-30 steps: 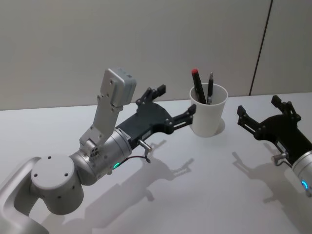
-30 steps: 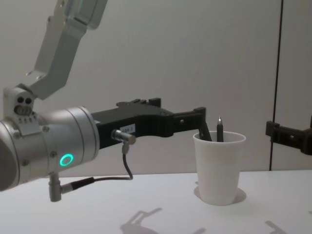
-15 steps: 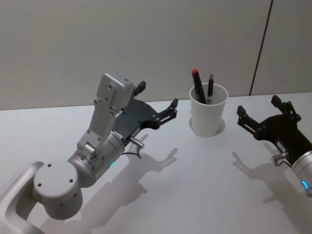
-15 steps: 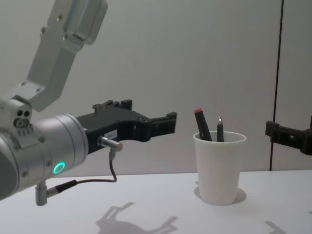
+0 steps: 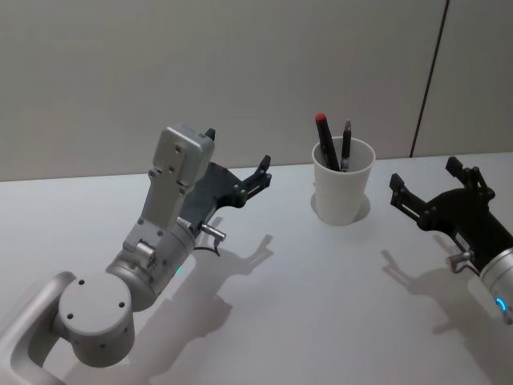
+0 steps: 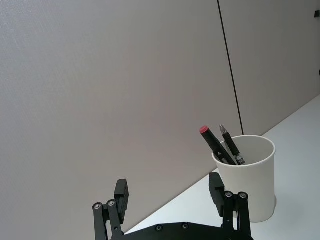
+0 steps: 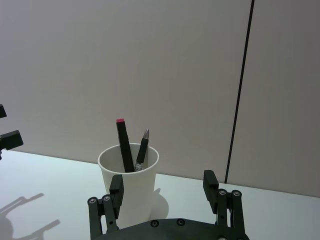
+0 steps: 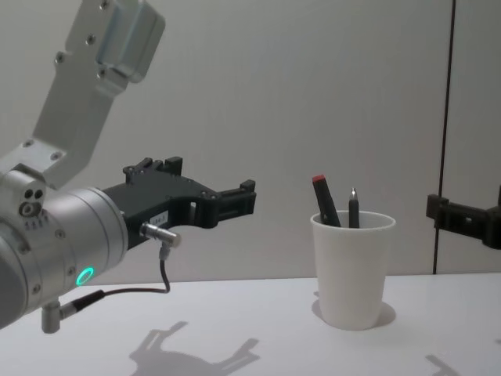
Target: Place the pen into the pen holder.
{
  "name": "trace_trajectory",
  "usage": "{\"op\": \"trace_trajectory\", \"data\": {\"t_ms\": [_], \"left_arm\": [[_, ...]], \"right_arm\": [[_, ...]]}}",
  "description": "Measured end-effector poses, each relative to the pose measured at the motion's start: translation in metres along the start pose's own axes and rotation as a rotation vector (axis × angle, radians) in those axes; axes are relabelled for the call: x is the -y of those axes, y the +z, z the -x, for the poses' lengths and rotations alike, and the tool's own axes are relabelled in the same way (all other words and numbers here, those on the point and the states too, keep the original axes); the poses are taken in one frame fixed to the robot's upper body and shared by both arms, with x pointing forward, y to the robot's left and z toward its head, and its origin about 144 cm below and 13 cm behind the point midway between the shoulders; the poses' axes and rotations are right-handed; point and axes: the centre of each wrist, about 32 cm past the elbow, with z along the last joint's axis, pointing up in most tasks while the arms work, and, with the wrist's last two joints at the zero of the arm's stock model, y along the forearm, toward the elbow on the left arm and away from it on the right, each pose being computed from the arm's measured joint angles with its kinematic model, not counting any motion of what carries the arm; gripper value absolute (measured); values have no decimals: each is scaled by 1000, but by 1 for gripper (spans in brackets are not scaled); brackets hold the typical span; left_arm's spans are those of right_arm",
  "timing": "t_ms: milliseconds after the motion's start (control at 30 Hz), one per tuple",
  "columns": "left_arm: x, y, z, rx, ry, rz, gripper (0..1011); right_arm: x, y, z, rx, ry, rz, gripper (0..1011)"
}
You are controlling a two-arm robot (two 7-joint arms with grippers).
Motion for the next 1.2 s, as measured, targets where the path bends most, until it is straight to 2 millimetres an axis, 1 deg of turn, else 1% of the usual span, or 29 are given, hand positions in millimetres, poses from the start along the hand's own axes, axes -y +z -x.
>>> {"op": "trace_trajectory", "data": {"t_ms": [1200], "left_arm": [[0, 0, 0, 1, 3, 0, 1001]], "right_arm": [[0, 0, 0, 0, 0, 0, 1001]]}}
